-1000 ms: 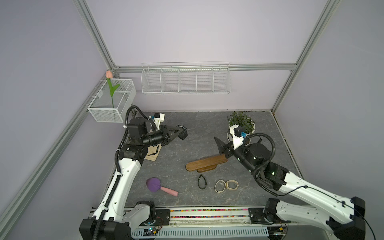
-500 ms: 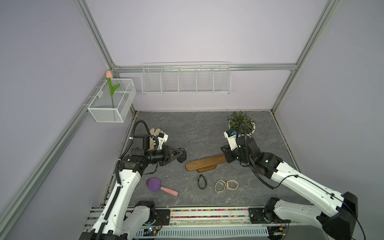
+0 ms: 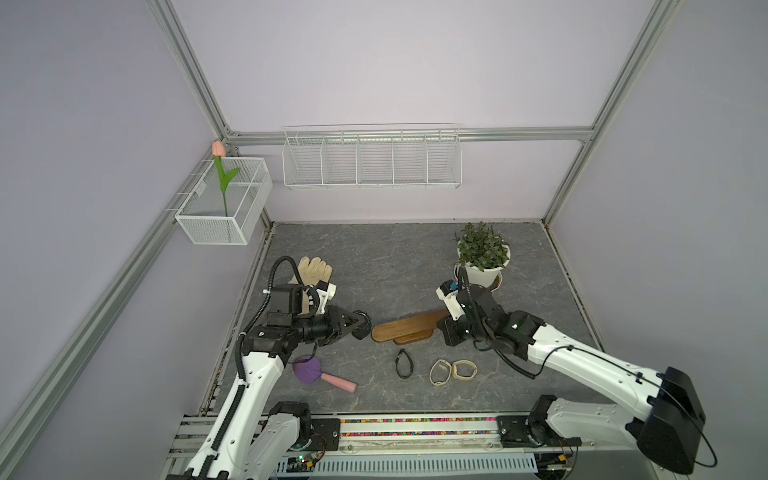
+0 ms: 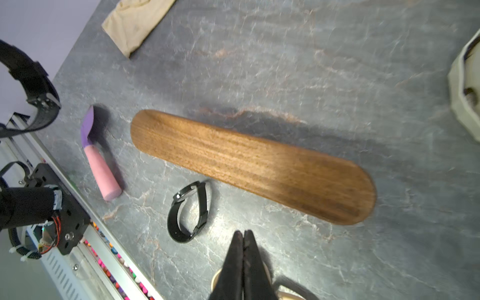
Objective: Place watch on stand
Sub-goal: Move the stand to the center of the board.
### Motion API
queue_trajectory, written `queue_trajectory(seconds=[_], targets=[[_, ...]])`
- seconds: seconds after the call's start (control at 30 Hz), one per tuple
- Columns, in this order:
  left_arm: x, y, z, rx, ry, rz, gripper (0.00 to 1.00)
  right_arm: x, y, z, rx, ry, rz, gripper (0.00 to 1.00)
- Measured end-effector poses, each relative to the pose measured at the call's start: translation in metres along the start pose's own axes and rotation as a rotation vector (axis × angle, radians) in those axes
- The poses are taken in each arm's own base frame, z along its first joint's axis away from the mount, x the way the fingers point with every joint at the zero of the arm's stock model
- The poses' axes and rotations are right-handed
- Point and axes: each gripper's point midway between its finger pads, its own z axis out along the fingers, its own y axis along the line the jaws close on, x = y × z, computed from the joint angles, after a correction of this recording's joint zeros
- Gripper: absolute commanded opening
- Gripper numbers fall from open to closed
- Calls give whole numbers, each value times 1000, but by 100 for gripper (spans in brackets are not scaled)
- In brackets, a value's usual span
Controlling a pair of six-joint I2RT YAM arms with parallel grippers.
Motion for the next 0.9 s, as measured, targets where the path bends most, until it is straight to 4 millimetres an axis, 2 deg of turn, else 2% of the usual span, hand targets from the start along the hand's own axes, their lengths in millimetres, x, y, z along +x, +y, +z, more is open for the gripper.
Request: queue_trajectory(seconds=[0.17, 0.3, 0.73, 0.9], targets=[[-4, 2, -8, -40, -80, 94, 0, 26, 14, 24, -45, 87, -2, 7], [-5, 2, -12, -38, -135, 151, 0, 37, 23, 41, -71, 128, 4, 7], [-13, 50, 22, -108, -30, 8, 0, 35, 30, 79, -102, 126, 32, 7], [-15, 54, 25, -116, -18, -6, 0, 24, 32, 91, -101, 108, 33, 7]])
